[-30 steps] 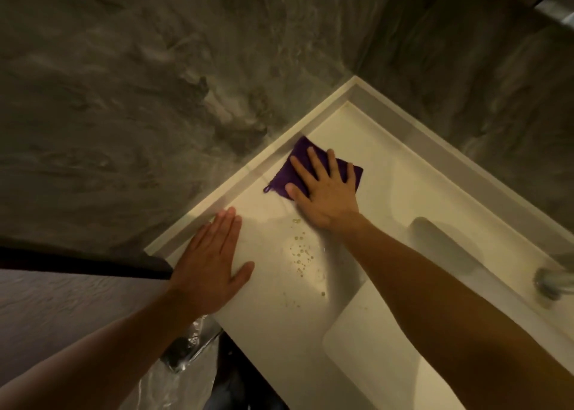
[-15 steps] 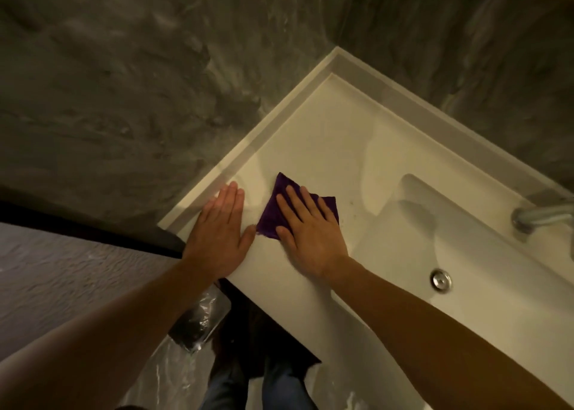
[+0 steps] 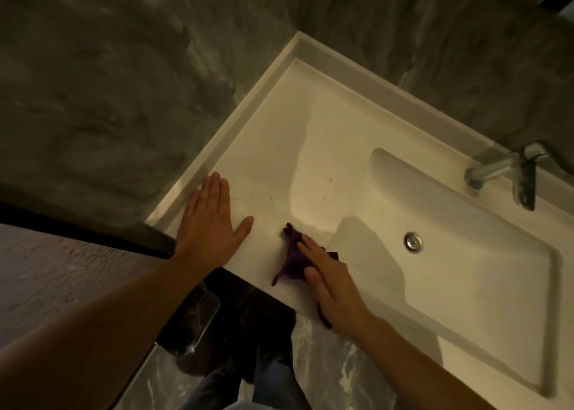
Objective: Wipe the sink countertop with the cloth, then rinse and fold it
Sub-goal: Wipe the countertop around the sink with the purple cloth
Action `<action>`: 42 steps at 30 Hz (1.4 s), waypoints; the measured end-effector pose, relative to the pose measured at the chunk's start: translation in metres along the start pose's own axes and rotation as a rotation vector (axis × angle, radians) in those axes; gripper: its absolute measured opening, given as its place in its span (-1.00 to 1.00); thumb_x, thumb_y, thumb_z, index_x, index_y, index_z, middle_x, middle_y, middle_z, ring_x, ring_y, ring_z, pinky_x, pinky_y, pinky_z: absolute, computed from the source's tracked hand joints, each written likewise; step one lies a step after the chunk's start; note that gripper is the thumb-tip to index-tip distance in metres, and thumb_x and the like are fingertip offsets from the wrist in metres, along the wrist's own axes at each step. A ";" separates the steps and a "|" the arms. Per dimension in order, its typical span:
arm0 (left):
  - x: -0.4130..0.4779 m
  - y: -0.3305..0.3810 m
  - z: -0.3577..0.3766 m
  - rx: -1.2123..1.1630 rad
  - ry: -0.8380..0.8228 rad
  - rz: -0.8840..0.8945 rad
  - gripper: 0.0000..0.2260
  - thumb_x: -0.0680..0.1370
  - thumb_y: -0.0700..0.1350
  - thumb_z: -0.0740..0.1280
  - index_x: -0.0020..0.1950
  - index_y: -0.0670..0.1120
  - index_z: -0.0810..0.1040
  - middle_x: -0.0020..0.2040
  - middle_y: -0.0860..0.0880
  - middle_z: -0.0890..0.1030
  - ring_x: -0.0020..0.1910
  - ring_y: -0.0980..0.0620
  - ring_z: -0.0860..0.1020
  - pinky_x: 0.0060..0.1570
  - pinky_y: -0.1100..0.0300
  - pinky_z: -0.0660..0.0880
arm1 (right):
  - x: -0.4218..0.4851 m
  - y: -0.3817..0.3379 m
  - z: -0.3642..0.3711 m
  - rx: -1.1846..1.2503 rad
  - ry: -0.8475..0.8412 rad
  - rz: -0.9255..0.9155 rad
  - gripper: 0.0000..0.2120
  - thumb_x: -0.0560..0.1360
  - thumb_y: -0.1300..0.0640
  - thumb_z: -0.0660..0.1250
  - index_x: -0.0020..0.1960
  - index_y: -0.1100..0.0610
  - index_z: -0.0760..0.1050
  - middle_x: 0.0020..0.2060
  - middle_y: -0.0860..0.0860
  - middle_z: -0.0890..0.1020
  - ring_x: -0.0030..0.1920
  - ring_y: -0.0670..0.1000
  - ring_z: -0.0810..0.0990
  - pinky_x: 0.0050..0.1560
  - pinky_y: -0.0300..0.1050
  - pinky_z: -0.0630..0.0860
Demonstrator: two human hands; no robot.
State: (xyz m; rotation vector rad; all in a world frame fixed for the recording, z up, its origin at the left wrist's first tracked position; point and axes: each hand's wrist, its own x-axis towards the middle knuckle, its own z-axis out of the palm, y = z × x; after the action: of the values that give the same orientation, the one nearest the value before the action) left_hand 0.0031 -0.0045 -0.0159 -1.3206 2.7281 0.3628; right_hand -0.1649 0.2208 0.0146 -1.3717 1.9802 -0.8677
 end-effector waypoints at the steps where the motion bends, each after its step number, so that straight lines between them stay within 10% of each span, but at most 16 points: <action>1: 0.000 0.000 0.001 -0.003 0.007 0.000 -0.11 0.55 0.42 -0.13 0.65 -0.20 -0.13 0.68 -0.20 -0.05 0.66 -0.14 -0.06 0.61 -0.09 -0.05 | 0.005 -0.003 -0.010 0.071 0.099 0.032 -0.49 0.71 -0.16 0.07 0.54 0.07 0.40 0.53 0.06 0.43 0.54 0.01 0.39 0.52 0.03 0.35; 7: 0.000 -0.001 0.005 -0.030 0.022 0.008 -0.12 0.56 0.41 -0.13 0.65 -0.19 -0.17 0.68 -0.19 -0.08 0.66 -0.13 -0.07 0.61 -0.09 -0.05 | 0.127 0.021 -0.093 -0.093 0.464 0.150 -0.57 0.71 0.06 0.12 0.54 0.16 0.39 0.51 0.14 0.45 0.52 0.10 0.41 0.54 0.04 0.32; 16: 0.003 -0.003 0.010 -0.016 0.057 0.020 -0.13 0.57 0.41 -0.14 0.65 -0.19 -0.16 0.68 -0.19 -0.08 0.66 -0.13 -0.06 0.61 -0.09 -0.04 | 0.254 0.064 -0.110 -0.611 0.066 0.370 -0.38 0.62 -0.39 -0.09 0.64 -0.26 0.04 0.68 -0.12 0.01 0.67 0.07 -0.11 0.59 0.29 -0.09; 30: 0.001 -0.001 0.005 -0.013 0.040 0.019 -0.18 0.60 0.35 -0.08 0.65 -0.20 -0.15 0.68 -0.22 -0.04 0.66 -0.15 -0.06 0.62 -0.10 -0.06 | 0.132 0.015 -0.007 -0.721 -0.007 0.252 -0.39 0.66 -0.33 -0.17 0.67 -0.20 -0.08 0.69 -0.09 -0.05 0.67 0.07 -0.13 0.62 0.20 -0.07; 42: -0.001 -0.003 0.004 -0.052 0.040 0.037 -0.21 0.62 0.30 -0.02 0.64 -0.23 -0.09 0.67 -0.24 -0.03 0.66 -0.17 -0.06 0.61 -0.12 -0.08 | -0.020 -0.008 0.072 -0.751 0.217 0.060 -0.45 0.71 -0.22 0.05 0.64 -0.04 0.22 0.64 -0.02 0.21 0.65 0.01 0.12 0.56 0.13 0.20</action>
State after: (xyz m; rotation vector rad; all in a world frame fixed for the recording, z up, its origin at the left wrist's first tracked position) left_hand 0.0058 -0.0049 -0.0200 -1.3051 2.7975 0.4183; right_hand -0.1000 0.2246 -0.0225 -1.6357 2.6527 -0.2341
